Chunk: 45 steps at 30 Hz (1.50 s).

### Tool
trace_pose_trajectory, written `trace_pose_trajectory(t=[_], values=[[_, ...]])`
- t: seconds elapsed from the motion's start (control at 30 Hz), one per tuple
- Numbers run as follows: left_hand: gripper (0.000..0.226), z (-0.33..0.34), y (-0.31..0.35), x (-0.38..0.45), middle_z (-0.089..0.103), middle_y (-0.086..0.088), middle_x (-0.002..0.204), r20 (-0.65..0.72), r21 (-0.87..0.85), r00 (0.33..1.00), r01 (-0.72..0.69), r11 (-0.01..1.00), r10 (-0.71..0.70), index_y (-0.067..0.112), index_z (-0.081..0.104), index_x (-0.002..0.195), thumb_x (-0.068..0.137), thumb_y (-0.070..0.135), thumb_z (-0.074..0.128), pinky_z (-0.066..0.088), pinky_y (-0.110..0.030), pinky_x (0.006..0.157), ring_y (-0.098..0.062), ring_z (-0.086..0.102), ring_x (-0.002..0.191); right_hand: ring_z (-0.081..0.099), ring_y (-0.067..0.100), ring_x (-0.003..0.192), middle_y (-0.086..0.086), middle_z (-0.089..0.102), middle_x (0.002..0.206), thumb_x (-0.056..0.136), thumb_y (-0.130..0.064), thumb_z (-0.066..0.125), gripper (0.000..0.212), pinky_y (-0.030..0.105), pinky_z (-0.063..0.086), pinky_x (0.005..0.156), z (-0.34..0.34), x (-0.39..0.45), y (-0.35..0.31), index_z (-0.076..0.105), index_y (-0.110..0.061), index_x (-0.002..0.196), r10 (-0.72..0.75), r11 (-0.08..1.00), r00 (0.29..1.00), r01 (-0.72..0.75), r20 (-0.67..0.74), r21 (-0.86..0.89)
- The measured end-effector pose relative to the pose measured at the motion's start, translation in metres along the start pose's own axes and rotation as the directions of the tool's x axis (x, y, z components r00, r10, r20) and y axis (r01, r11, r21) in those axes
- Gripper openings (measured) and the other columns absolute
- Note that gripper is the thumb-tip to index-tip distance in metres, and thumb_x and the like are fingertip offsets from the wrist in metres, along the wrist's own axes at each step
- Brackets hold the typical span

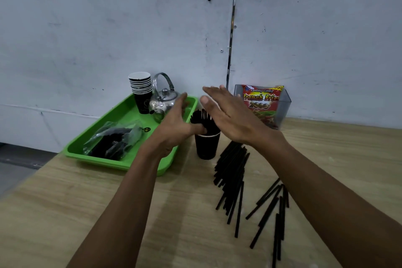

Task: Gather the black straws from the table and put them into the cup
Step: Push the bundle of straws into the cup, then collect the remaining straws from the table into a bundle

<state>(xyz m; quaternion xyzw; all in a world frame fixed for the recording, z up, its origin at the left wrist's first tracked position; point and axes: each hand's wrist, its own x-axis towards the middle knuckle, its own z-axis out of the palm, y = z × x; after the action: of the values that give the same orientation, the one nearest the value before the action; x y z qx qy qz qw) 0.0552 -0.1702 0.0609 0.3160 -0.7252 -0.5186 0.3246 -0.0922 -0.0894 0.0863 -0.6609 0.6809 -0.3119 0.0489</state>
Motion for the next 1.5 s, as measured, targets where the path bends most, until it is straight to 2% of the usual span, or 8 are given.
trace_pose_trajectory(t=[0.13, 0.3, 0.53, 0.67, 0.8, 1.03, 1.37, 1.5], values=[[0.073, 0.017, 0.017, -0.022, 0.057, -0.004, 0.131, -0.383, -0.1, 0.905, -0.24, 0.966, 0.186, 0.015, 0.05, 0.134, 0.066, 0.018, 0.077, 0.048, -0.042, 0.102, -0.015, 0.054, 0.122, 0.034, 0.02, 0.144, 0.001, 0.04, 0.155, 0.096, -0.064, 0.026, 0.067, 0.05, 0.03, 0.115, -0.017, -0.029, 0.011, 0.036, -0.026, 0.15, 0.054, 0.993, 0.995, -0.045, -0.084, 0.11], [0.019, 0.054, 0.028, -0.049, 0.065, 0.007, 0.083, -0.519, 0.065, 0.782, -0.367, 0.928, 0.346, 0.013, 0.066, 0.095, 0.077, 0.012, 0.071, 0.051, -0.02, 0.07, -0.001, 0.06, 0.074, 0.06, 0.018, 0.116, 0.004, 0.062, 0.13, 0.096, -0.037, 0.055, 0.048, 0.046, 0.051, 0.096, -0.032, -0.079, 0.032, 0.048, -0.021, 0.141, 0.142, 0.989, 0.982, -0.134, -0.128, 0.068], [0.01, 0.103, 0.007, -0.079, 0.065, 0.008, 0.067, -0.232, 0.29, 0.939, -0.184, 0.939, 0.255, 0.015, 0.068, 0.079, 0.084, 0.009, 0.062, 0.047, -0.015, 0.059, 0.003, 0.057, 0.058, 0.059, 0.028, 0.111, 0.012, 0.061, 0.124, 0.092, -0.028, 0.061, 0.051, 0.04, 0.051, 0.091, -0.033, -0.146, 0.059, 0.048, -0.015, 0.14, 0.444, 0.889, 0.895, -0.445, -0.031, -0.106], [0.021, 0.119, -0.001, -0.082, 0.07, -0.007, 0.097, -0.128, 0.482, 0.979, -0.08, 0.873, 0.161, 0.009, 0.067, 0.103, 0.089, 0.009, 0.052, 0.053, -0.033, 0.077, -0.018, 0.064, 0.089, 0.06, 0.03, 0.102, 0.012, 0.06, 0.116, 0.087, -0.031, 0.063, 0.044, 0.041, 0.054, 0.084, -0.025, -0.174, 0.066, 0.055, -0.01, 0.124, 0.555, 0.819, 0.831, -0.537, 0.042, -0.204], [0.037, 0.133, -0.007, -0.081, 0.048, -0.02, 0.129, -0.046, 0.72, 0.995, 0.097, 0.687, -0.092, 0.006, 0.048, 0.13, 0.094, 0.015, 0.043, 0.043, -0.048, 0.098, -0.039, 0.044, 0.12, 0.055, 0.026, 0.099, 0.007, 0.055, 0.111, 0.086, -0.046, 0.063, 0.033, 0.036, 0.05, 0.077, -0.012, -0.188, 0.068, 0.055, -0.018, 0.1, 0.585, 0.791, 0.809, -0.552, 0.064, -0.264], [0.032, 0.151, -0.01, -0.089, 0.039, -0.016, 0.139, -0.053, 0.839, 0.976, 0.158, 0.521, -0.21, 0.012, 0.047, 0.126, 0.096, 0.019, 0.037, 0.031, -0.047, 0.102, -0.036, 0.032, 0.126, 0.039, 0.032, 0.12, 0.013, 0.044, 0.127, 0.095, -0.048, 0.048, 0.037, 0.04, 0.04, 0.084, 0.001, -0.186, 0.066, 0.053, -0.014, 0.106, 0.582, 0.784, 0.813, -0.558, 0.008, -0.271], [0.012, 0.165, 0.001, -0.1, 0.047, -0.017, 0.124, 0.093, 0.763, 0.966, 0.087, 0.641, -0.241, 0.012, 0.049, 0.098, 0.09, 0.012, 0.04, 0.04, -0.046, 0.097, -0.036, 0.04, 0.119, 0.04, 0.033, 0.118, 0.014, 0.047, 0.123, 0.098, -0.023, 0.045, 0.018, 0.044, 0.045, 0.089, 0.001, -0.179, 0.062, 0.056, -0.009, 0.103, 0.51, 0.842, 0.858, -0.485, 0.056, -0.235], [0.028, 0.16, -0.001, -0.097, 0.057, -0.017, 0.118, 0.1, 0.701, 0.982, 0.044, 0.711, -0.159, 0.006, 0.057, 0.112, 0.089, 0.009, 0.04, 0.046, -0.047, 0.095, -0.033, 0.051, 0.111, 0.044, 0.035, 0.114, 0.016, 0.049, 0.117, 0.096, -0.015, 0.045, 0.008, 0.04, 0.045, 0.083, -0.001, -0.177, 0.061, 0.048, -0.011, 0.09, 0.515, 0.842, 0.856, -0.495, 0.045, -0.212]])
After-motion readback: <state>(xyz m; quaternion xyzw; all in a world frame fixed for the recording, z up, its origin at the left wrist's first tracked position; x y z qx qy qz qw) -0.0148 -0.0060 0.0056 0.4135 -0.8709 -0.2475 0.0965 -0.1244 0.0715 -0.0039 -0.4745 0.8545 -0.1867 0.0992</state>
